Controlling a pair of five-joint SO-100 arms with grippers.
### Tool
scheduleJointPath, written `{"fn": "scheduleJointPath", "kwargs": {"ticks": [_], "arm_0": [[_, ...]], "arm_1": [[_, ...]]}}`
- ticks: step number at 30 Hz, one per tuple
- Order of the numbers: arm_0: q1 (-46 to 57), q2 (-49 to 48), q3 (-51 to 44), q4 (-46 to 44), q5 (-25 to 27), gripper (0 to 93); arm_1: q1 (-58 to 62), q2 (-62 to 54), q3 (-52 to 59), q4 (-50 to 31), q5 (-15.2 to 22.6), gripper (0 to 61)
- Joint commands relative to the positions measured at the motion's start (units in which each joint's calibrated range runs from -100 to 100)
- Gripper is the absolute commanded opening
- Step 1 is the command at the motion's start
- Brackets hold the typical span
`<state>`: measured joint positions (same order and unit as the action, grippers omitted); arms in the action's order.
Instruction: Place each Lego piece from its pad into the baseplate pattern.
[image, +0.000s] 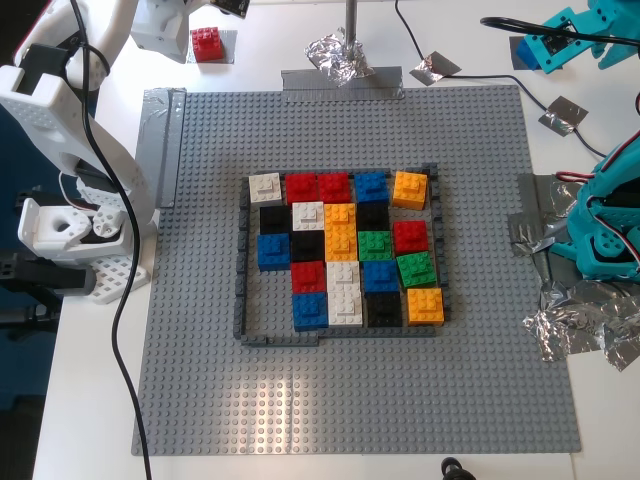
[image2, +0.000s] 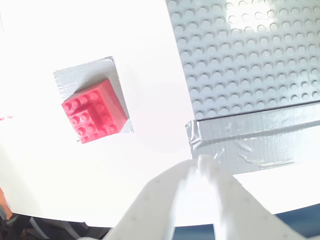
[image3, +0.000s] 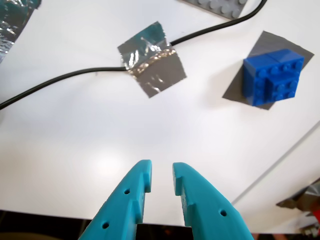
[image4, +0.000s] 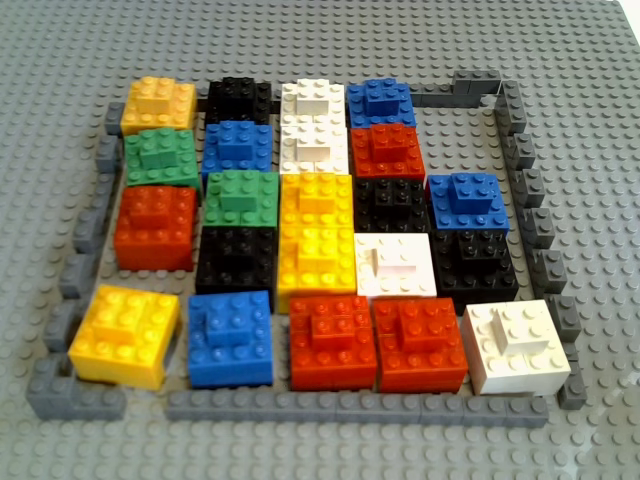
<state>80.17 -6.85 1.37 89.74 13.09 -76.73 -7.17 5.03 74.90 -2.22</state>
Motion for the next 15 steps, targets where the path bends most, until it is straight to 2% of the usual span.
{"fn": "scheduleJointPath", "kwargs": {"ticks": [1, 15], "arm_0": [[0.5, 5.5, -8.3, 0.5, 0.0, 5.4], [0.5, 5.5, -8.4, 0.5, 0.0, 5.4]], "arm_1": [[-1.8, -14.7, 11.9, 6.5, -0.4, 0.2], [-1.7, -15.0, 11.6, 6.5, -0.2, 0.2]]}}
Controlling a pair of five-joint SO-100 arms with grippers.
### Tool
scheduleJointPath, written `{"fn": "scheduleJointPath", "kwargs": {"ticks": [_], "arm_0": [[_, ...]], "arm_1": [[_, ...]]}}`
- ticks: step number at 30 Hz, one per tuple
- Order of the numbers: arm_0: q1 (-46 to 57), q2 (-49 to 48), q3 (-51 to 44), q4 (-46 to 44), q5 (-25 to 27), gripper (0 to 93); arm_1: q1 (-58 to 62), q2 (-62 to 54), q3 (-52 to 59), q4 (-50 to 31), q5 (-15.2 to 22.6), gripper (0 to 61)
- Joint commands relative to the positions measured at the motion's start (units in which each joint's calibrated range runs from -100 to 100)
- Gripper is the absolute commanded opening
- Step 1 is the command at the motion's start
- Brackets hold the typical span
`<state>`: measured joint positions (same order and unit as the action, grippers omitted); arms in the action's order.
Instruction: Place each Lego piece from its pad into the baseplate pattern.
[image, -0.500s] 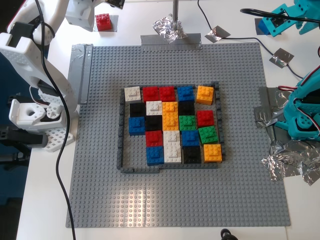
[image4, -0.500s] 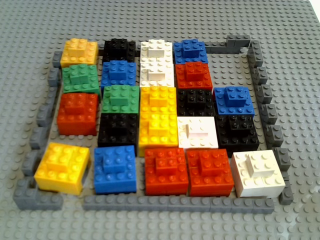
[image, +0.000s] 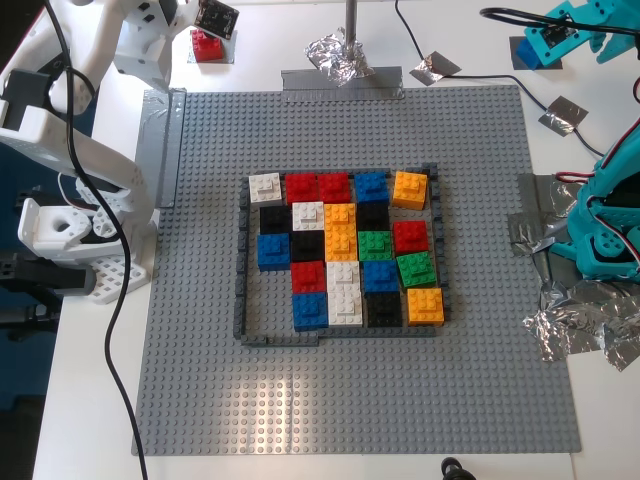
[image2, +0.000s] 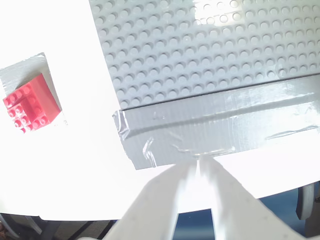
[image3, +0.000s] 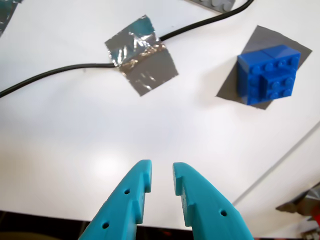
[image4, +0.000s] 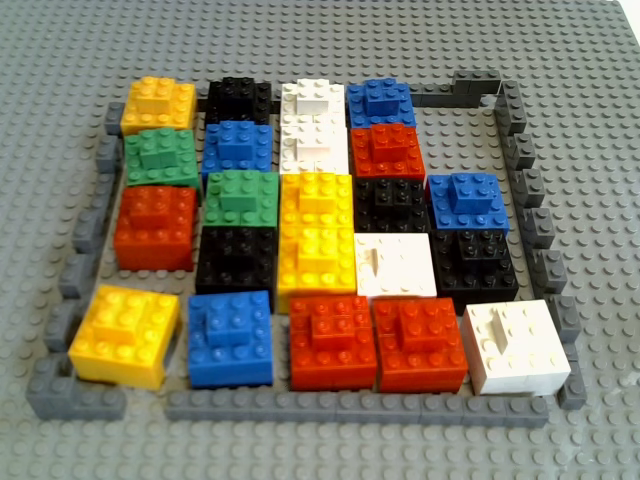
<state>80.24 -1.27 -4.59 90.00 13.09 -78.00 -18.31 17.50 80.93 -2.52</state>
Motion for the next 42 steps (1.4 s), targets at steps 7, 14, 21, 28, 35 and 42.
{"fn": "scheduleJointPath", "kwargs": {"ticks": [7, 14, 21, 28, 35, 42], "arm_0": [[0.4, -0.2, -2.4, 0.2, 0.0, 5.4], [1.0, -0.1, -2.5, -0.3, 0.0, 5.7], [1.6, 0.9, -10.4, -0.3, 0.3, 5.7], [0.7, 9.1, -17.4, 0.0, 1.9, 11.4], [-0.8, 25.7, -32.6, -0.1, 5.7, 14.3], [-4.3, 28.6, -34.0, -0.4, 7.0, 14.3]], "arm_1": [[1.1, -6.8, -1.2, -4.5, 3.5, 0.2], [3.9, 0.4, -13.4, -3.1, 7.0, 0.2], [4.8, 10.2, -29.6, 2.1, 10.5, 0.2], [2.6, 17.0, -35.5, 0.8, 12.6, 0.2], [0.4, 31.9, -51.2, 5.6, 12.0, 0.7], [-2.1, 41.7, -61.9, 5.3, 12.5, 0.9]]}}
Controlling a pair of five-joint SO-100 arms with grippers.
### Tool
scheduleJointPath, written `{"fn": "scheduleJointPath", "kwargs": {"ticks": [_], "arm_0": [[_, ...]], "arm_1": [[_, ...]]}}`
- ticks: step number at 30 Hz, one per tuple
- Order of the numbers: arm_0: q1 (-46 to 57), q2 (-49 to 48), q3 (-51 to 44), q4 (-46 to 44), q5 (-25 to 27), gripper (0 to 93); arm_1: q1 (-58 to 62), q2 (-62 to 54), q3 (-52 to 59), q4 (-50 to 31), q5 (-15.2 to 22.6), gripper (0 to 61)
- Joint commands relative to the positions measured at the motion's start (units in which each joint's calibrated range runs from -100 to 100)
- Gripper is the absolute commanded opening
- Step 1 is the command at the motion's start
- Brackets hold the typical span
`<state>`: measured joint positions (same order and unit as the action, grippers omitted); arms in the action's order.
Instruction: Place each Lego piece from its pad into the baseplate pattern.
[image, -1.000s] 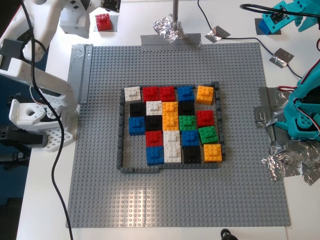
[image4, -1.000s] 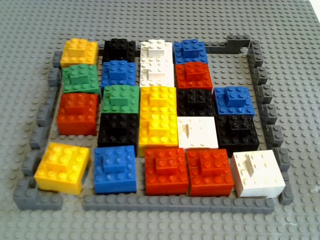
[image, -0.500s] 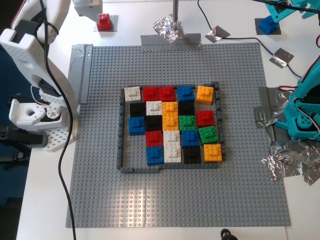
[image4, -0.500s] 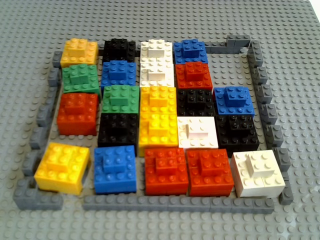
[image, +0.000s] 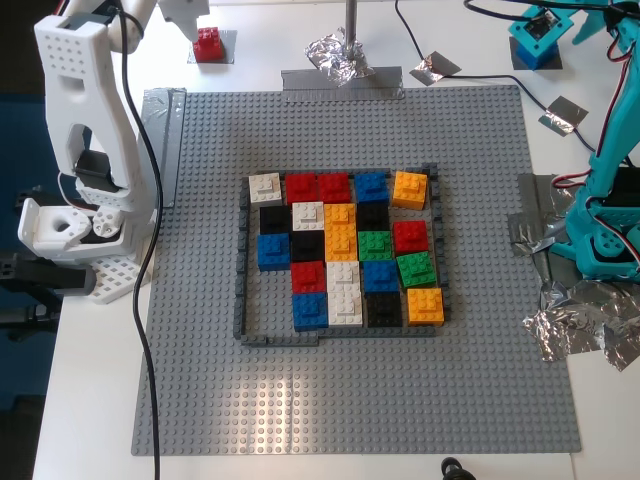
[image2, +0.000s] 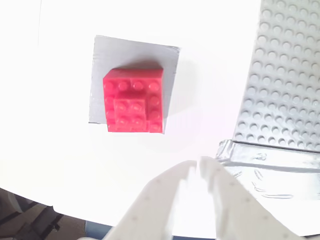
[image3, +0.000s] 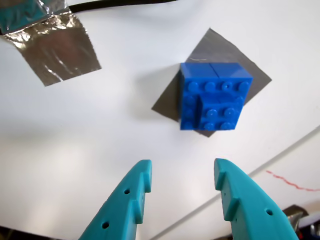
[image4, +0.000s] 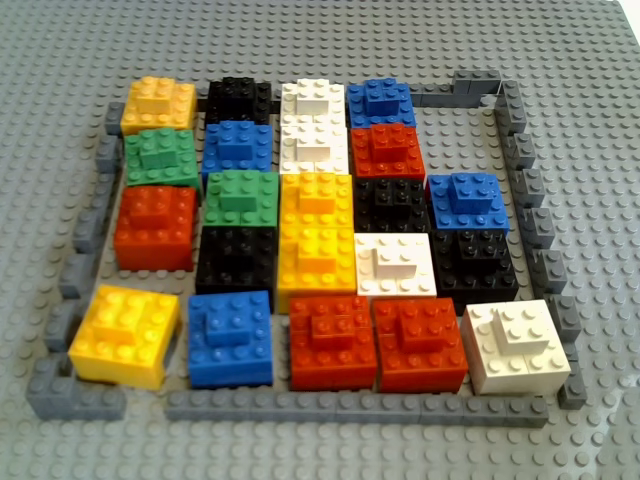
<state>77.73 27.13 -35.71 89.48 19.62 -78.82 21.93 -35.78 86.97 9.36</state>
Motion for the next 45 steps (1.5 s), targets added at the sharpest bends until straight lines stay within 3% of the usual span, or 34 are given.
{"fn": "scheduleJointPath", "kwargs": {"ticks": [1, 6, 13, 37, 43, 45], "arm_0": [[-2.0, 0.3, -2.9, 0.1, 0.5, 14.3], [-3.3, 0.4, -2.9, -0.2, 1.5, 14.3], [-3.4, 2.1, -4.6, -1.2, 2.4, 14.3], [-3.0, 8.0, -9.4, -1.4, 2.0, 14.2], [-3.0, 10.3, -12.3, -1.4, 2.2, 9.3], [-3.2, 10.4, -12.3, -1.0, 2.3, 9.1]], "arm_1": [[-1.5, 2.3, -9.8, -0.8, 0.9, 2.5], [-1.9, 5.9, -15.5, 0.3, 0.8, 20.6], [-0.1, 7.8, -13.8, -1.9, 1.6, 28.3], [0.0, 12.3, -9.7, -8.3, 1.3, 27.4], [-1.2, 12.7, -13.5, -6.4, 0.9, 27.1], [-1.8, 12.7, -15.8, -5.3, 0.3, 22.2]]}}
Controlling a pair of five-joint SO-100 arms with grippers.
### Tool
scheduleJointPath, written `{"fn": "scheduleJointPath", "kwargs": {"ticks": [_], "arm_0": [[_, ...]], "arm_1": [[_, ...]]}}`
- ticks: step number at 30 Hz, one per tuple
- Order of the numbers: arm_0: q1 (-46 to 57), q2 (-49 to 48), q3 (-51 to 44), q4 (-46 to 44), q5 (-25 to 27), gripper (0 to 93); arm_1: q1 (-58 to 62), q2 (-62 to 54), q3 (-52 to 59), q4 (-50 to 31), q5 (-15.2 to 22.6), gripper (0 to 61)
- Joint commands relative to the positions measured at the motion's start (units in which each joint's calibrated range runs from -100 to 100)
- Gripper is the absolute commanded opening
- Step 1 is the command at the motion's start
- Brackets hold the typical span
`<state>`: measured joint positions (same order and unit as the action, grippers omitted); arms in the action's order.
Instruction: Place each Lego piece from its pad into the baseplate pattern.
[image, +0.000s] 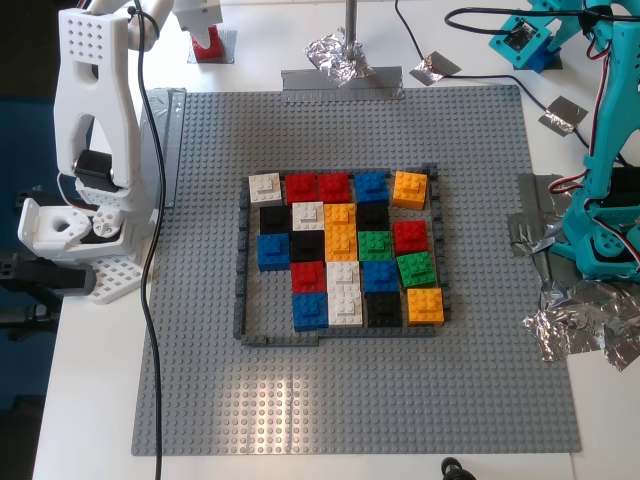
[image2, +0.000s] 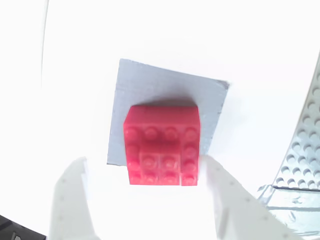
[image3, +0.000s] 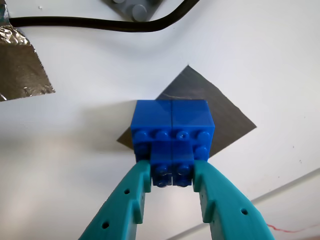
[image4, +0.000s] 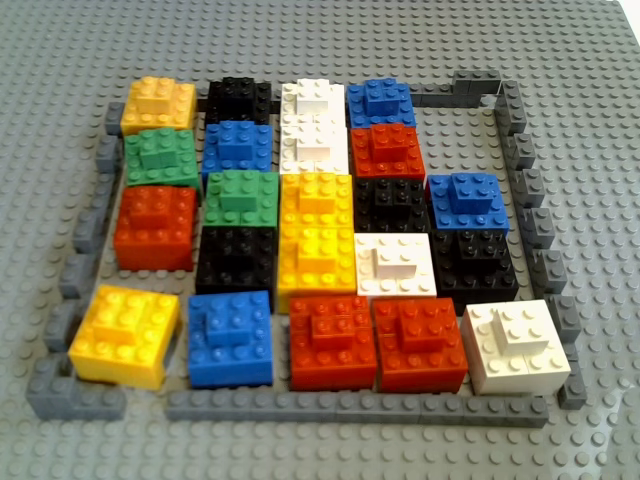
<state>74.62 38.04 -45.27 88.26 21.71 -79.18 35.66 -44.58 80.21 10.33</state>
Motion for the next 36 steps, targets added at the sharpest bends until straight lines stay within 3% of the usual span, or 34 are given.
{"fn": "scheduleJointPath", "kwargs": {"ticks": [1, 5, 16, 17, 18, 23, 28, 36], "arm_0": [[-0.2, -0.5, -2.7, 0.3, 0.2, 8.3], [-0.4, -0.5, -2.7, 0.3, 0.2, 3.6], [-0.4, -1.5, -2.7, 0.4, 0.2, 0.0], [-0.4, -1.6, -2.7, 0.4, 0.2, 0.0], [-0.4, -3.1, -2.3, 0.4, 0.2, 0.0], [-1.2, -6.5, -2.3, 3.8, 0.3, 0.0], [-1.8, -9.5, -2.3, 6.7, 0.1, 0.0], [-4.2, -15.5, -1.7, 8.6, -0.1, 0.0]], "arm_1": [[-1.5, -1.1, -7.4, 1.6, -0.8, 20.4], [-1.6, -1.0, -7.2, 0.7, -0.9, 12.7], [-1.2, 0.7, -4.9, -1.6, -0.7, 12.1], [-1.1, 0.8, -4.9, -1.7, -0.7, 10.9], [-0.8, 0.8, -4.9, -2.2, -0.9, 5.5], [-0.5, 0.8, -6.1, -1.9, -0.6, 0.3], [-1.0, -0.4, -9.5, 1.2, -0.9, 0.2], [-1.7, -12.7, -5.5, 2.0, -3.2, 0.2]]}}
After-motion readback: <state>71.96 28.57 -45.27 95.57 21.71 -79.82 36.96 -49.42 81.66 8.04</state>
